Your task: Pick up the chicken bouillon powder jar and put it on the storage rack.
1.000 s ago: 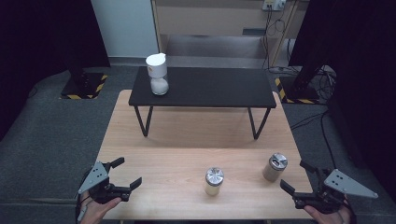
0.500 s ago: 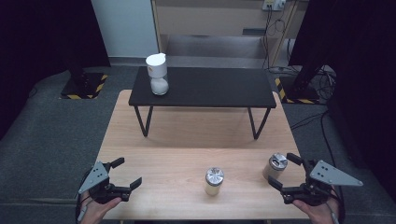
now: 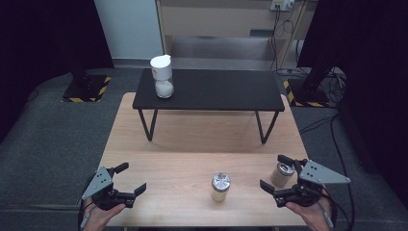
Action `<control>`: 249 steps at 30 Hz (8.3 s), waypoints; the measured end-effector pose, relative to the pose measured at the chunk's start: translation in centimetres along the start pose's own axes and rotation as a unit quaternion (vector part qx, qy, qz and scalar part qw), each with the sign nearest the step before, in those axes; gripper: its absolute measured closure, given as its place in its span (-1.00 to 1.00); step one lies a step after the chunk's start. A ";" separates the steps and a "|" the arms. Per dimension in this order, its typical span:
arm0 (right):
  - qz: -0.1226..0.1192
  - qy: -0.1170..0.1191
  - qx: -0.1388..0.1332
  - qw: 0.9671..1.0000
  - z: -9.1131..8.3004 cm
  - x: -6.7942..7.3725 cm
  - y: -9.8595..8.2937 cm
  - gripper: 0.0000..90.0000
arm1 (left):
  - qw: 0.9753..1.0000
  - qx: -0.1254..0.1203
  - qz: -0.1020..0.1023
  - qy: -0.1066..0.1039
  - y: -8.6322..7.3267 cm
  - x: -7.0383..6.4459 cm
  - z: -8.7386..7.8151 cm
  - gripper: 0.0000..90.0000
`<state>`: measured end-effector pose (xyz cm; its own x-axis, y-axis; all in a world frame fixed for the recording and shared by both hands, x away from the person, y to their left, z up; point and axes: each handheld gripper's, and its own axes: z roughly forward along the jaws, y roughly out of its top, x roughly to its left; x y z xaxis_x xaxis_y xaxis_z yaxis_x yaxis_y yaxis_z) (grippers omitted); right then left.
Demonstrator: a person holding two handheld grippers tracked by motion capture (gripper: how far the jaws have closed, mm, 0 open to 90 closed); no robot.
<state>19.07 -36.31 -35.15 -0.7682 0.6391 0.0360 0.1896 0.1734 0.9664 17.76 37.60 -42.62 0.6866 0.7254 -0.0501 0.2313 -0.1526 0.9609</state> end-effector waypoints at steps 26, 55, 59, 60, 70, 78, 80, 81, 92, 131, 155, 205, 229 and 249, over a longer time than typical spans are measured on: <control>-0.004 0.055 0.027 0.998 5.6 0.8 -1.2 -0.95 | 1.000 0.003 0.001 -0.002 0.1 0.0 0.1 -1.00; -0.007 0.090 0.106 0.990 12.2 1.1 -2.8 -0.91 | 1.000 0.004 0.004 -0.004 0.1 0.0 0.1 -1.00; -0.012 0.093 0.113 0.989 12.8 1.2 -3.0 -0.88 | 1.000 0.004 0.004 -0.005 0.1 0.0 0.1 -1.00; -0.015 0.094 0.114 0.989 12.9 1.3 -3.0 -0.86 | 1.000 0.004 0.004 -0.005 0.1 0.0 0.1 -1.00; -0.014 0.099 0.114 0.988 14.1 1.4 -3.4 -0.66 | 1.000 0.004 0.004 -0.005 0.1 0.0 0.1 -1.00; -0.022 0.100 0.104 0.989 14.2 1.3 -3.7 -0.25 | 1.000 0.006 0.005 -0.004 0.1 0.0 0.1 -1.00; -0.020 0.101 0.104 0.989 14.2 1.2 -3.7 -0.24 | 1.000 0.006 0.006 -0.004 0.1 0.1 0.1 -1.00; -0.019 0.101 0.104 0.989 14.2 1.1 -3.7 -0.24 | 1.000 0.006 0.006 -0.004 0.1 0.1 0.1 -1.00; -0.022 0.108 0.109 0.988 14.5 0.9 -3.2 -0.23 | 1.000 0.008 0.005 -0.006 0.1 0.1 0.1 -1.00; -0.034 0.148 0.105 0.983 14.5 -1.0 6.6 -0.22 | 1.000 0.010 0.003 -0.010 0.1 0.2 0.2 -1.00; -0.030 0.131 0.106 0.985 13.9 -2.4 14.4 -0.22 | 1.000 0.013 0.002 -0.014 0.1 0.4 0.3 -1.00; -0.020 0.037 0.105 0.994 18.0 -3.6 22.7 -0.22 | 1.000 0.016 0.004 -0.017 0.2 0.5 0.2 -1.00; -0.002 -0.014 0.094 0.995 20.8 -4.4 24.2 -0.22 | 1.000 0.016 0.004 -0.016 0.2 0.5 0.1 -1.00; 0.013 -0.053 0.094 0.994 23.6 -5.0 24.8 -0.22 | 1.000 0.015 0.003 -0.017 0.1 0.6 0.2 -1.00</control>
<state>42.05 -17.52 -17.36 -0.6946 0.7190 0.0241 0.3276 0.2863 0.9004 18.28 37.87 -42.58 0.7110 0.7012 -0.0533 0.2469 -0.1779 0.9526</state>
